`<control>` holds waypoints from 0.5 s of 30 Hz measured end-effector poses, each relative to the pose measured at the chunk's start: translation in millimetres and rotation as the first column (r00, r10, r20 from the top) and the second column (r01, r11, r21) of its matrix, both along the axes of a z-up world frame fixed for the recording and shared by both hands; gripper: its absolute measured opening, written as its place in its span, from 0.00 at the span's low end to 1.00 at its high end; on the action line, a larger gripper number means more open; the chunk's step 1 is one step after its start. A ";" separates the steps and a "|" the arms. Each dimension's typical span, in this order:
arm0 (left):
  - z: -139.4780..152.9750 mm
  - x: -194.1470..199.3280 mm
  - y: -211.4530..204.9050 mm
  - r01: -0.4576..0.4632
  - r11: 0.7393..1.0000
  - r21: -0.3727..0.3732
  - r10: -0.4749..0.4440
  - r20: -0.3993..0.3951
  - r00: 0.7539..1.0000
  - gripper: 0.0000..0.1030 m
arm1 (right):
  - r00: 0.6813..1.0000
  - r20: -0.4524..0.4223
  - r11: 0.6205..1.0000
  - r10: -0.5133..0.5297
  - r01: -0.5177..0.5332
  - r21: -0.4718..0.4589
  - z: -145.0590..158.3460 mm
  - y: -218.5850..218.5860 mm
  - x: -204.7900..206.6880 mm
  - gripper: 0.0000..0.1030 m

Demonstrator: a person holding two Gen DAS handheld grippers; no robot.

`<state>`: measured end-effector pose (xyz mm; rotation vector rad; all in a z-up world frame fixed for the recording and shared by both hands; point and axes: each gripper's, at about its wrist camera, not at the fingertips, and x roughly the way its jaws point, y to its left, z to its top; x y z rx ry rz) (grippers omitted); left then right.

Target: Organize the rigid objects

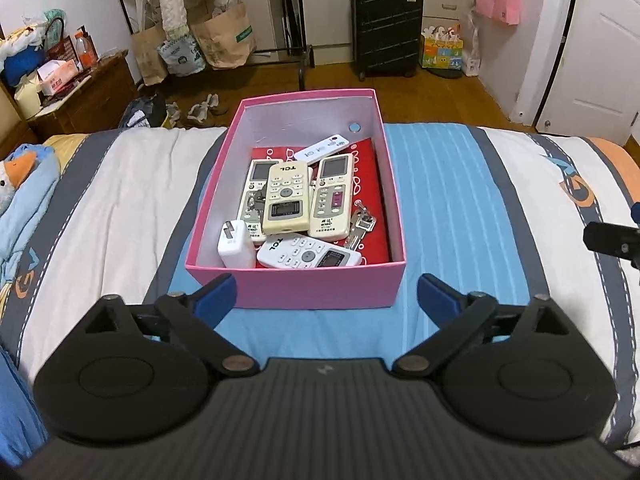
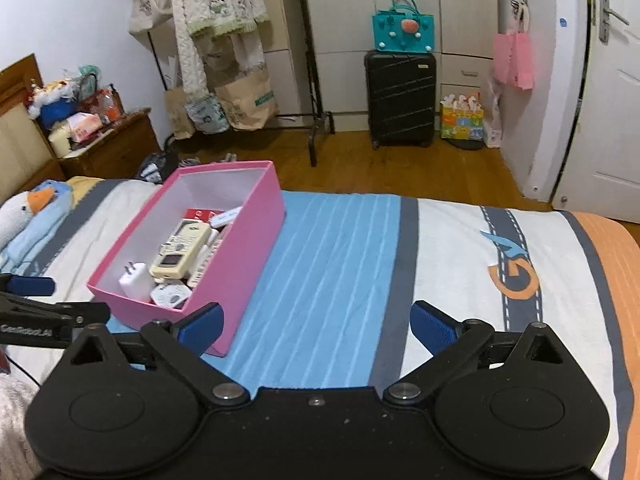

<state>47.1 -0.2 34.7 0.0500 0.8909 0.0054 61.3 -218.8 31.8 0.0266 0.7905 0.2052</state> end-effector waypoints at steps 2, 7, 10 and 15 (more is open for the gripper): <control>-3.2 0.9 -2.7 -0.003 1.000 0.023 0.003 0.005 1.000 0.97 | 1.000 -0.008 1.000 -0.002 0.002 -0.029 -3.8 0.9 1.0 0.98; -8.4 3.1 -4.2 -0.002 1.000 0.017 0.003 -0.010 1.000 0.97 | 1.000 -0.014 0.999 -0.002 0.001 -0.052 -5.6 1.6 -1.0 0.98; -10.5 3.8 -4.2 0.002 1.000 0.002 -0.002 -0.019 1.000 0.97 | 1.000 -0.022 0.999 -0.015 0.014 -0.041 -6.0 1.8 -1.7 0.98; -16.5 5.9 -7.5 0.013 1.000 0.004 -0.013 -0.041 0.999 0.97 | 0.999 -0.029 0.998 -0.037 0.035 -0.048 -6.3 3.2 -3.4 0.98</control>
